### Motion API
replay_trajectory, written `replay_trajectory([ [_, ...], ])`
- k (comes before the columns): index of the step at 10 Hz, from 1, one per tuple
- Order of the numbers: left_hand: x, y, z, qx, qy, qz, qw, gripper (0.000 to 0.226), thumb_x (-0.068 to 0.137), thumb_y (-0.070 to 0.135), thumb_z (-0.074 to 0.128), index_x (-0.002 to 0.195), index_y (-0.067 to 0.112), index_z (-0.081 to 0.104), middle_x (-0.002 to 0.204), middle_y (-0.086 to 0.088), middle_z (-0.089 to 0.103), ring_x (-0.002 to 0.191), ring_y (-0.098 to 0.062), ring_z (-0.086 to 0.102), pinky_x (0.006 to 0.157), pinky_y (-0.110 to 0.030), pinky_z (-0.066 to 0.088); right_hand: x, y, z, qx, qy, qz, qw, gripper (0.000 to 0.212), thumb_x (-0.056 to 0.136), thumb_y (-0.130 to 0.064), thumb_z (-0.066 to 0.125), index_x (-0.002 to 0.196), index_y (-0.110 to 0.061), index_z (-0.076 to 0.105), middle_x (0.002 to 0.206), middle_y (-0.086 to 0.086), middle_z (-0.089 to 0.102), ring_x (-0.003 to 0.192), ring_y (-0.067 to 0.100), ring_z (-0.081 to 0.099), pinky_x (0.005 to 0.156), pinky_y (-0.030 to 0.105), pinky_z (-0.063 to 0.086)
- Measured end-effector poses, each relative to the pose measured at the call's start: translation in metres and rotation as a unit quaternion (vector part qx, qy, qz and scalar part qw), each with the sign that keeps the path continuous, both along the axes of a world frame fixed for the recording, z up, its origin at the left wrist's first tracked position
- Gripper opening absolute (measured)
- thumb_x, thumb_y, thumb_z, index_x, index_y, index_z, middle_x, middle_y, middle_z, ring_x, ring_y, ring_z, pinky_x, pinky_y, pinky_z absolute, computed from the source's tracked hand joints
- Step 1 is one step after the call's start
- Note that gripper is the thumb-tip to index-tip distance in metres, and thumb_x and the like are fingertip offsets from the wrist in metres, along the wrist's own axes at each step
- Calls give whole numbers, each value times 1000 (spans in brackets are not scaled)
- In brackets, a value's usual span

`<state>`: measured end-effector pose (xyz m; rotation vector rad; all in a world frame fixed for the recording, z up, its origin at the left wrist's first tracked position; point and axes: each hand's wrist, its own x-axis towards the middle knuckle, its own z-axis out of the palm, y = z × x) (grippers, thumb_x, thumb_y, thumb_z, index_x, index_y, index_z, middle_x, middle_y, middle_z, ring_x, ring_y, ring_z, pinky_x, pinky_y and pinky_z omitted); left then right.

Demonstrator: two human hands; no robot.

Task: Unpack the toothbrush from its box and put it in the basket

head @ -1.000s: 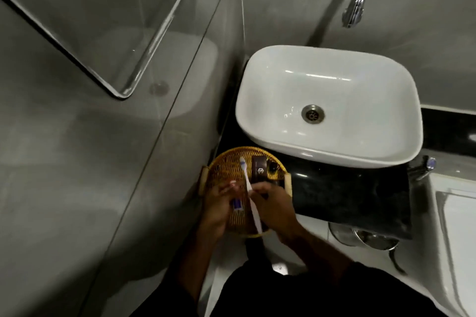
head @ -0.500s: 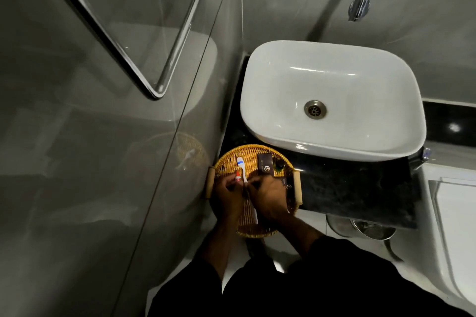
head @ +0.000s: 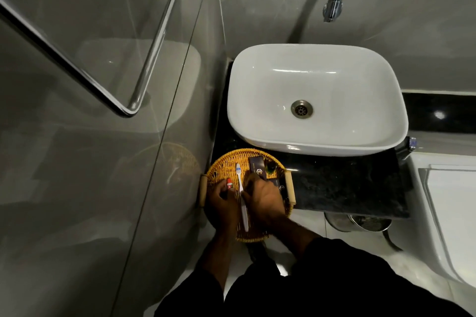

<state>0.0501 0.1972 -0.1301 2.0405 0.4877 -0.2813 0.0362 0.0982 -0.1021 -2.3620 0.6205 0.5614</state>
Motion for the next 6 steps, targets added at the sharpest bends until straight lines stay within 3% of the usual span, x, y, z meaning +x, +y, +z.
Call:
replay_trajectory([
  [2,0,-1,3,15,-18,-5,1000,32,97,19,60,127,12,66,130,-9,68,118,-27,63,94,-34,49,-19,-10,24,72,-62,-30,995,28,105,-35,52,122,-15,61,112,7,72,100,23,72,85,32,60],
  [3,-4,2,8,13,-49,-27,998,28,99,15,53,122,11,68,131,-10,66,118,-30,62,99,-45,53,-43,-17,45,138,-53,35,988,22,106,-30,51,117,-17,64,108,5,73,99,19,72,84,28,59],
  [4,-16,8,8,27,-72,-57,995,24,100,16,51,115,10,68,123,-15,67,113,-34,64,94,-52,55,-76,-33,63,164,-70,112,978,18,103,-31,56,112,-20,67,108,-2,74,99,12,70,87,23,56],
  [5,-23,-2,6,59,-135,-79,986,21,93,17,60,104,4,73,121,-22,68,117,-36,61,100,-49,51,-95,-67,80,151,-124,109,975,16,96,-38,62,107,-28,69,96,-17,72,93,-1,69,86,18,54],
  [6,-32,-25,24,32,-241,-176,954,17,72,-1,75,82,14,76,98,0,73,99,8,54,96,-5,43,-108,-102,103,158,-193,40,968,13,92,-42,65,104,-36,69,92,-21,74,89,-4,71,86,21,57],
])
